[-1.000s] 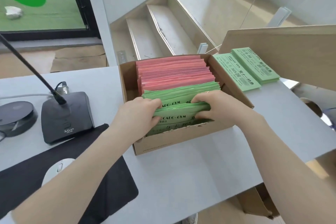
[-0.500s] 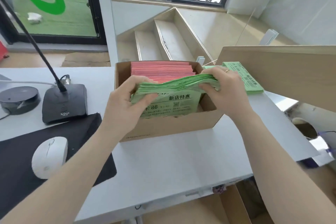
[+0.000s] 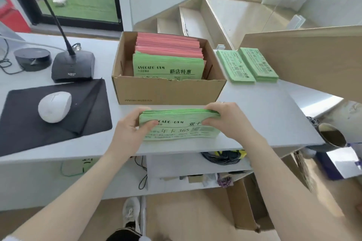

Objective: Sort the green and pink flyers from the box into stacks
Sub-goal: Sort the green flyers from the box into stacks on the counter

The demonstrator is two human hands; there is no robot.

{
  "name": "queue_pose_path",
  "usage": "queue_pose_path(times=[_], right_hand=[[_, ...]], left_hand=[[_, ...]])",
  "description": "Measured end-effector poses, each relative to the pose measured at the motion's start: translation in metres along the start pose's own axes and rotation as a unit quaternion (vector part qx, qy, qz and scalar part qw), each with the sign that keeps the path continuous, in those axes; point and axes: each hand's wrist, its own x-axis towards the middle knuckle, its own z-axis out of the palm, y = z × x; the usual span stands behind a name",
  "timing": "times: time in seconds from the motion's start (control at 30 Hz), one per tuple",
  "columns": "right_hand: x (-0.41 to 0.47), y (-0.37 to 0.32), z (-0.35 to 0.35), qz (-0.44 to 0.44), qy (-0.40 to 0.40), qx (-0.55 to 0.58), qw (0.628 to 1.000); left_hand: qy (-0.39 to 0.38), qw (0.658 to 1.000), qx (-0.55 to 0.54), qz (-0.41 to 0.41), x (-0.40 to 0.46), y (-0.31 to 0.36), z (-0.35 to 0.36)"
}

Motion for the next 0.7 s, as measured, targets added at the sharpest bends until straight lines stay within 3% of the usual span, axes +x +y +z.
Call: queue_pose_path(times=[0.1,0.2,0.4,0.7], right_hand=[[-0.005,0.005,0.007,-0.012,0.05,0.021,0.998],[-0.012,0.016,0.009,0.031,0.059,0.189,0.98],[-0.025,0.041,0.033,0.13,0.051,0.479,0.866],[-0.021,0.038,0.049,0.124,0.033,0.487,0.864]], left_hand=[[0.014,0.999,-0.028,-0.045,-0.009,-0.004,0.002],[-0.009,0.997,-0.05,-0.062,-0.01,-0.002,0.003],[-0.023,0.998,-0.03,-0.046,-0.008,-0.008,0.007],[-0.022,0.992,-0.115,-0.046,-0.004,-0.016,0.011]])
